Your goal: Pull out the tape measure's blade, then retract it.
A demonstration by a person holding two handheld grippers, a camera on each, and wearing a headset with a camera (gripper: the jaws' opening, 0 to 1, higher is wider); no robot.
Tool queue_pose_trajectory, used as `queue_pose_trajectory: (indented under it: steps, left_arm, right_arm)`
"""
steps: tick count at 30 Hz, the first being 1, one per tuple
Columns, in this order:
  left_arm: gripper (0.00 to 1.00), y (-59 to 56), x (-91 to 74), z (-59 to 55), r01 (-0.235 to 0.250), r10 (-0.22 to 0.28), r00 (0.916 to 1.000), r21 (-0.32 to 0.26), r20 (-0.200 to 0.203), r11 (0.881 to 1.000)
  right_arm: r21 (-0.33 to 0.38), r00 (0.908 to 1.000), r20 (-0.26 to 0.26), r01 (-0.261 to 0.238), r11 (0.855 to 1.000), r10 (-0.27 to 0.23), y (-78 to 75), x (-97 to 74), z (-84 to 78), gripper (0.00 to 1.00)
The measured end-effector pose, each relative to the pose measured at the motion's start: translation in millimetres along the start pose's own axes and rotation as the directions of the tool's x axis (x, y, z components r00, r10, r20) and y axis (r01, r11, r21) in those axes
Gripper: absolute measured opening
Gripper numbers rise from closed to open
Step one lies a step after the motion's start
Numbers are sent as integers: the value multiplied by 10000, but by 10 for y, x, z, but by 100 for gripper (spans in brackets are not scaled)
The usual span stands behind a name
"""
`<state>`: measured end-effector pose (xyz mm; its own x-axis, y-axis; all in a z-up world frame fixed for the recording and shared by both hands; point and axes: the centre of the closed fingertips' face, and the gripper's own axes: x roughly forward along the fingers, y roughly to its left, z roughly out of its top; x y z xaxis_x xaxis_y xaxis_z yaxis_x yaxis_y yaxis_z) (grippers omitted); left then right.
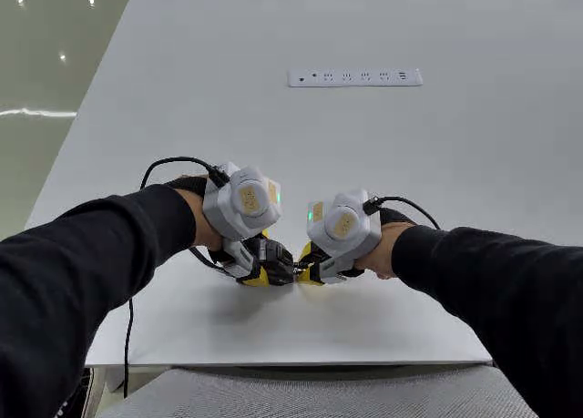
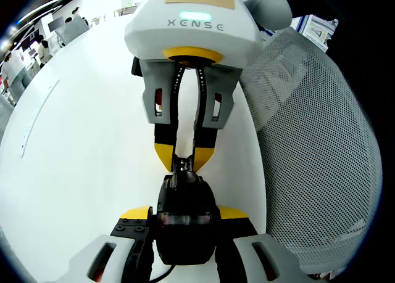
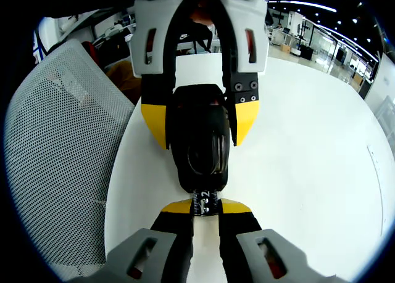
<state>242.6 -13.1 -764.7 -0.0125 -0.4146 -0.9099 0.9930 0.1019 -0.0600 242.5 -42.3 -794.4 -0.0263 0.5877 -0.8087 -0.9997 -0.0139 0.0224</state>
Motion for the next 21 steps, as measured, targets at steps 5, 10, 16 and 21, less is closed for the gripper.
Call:
queue_pose_trajectory:
  steps: [5,10,16,21]
  left_arm:
    - [34,0,-1,3,-16,16,10000,8,-31,10000]
    - [34,-1,-1,2,-47,48,9999,46,-95,10000]
    - [34,5,2,0,-44,44,10000,-39,-49,10000]
    - [34,6,-1,5,-52,52,10000,-47,37,10000]
  right_arm:
    - [62,10000,-11,12,10000,-12,-5,-9,-15,10]
    - [253,10000,98,2,9997,-5,1,-28,-35,10]
    - [260,10000,24,26,9997,-26,-1,-52,-64,10]
    - [307,10000,59,56,9995,-57,0,-77,-90,10]
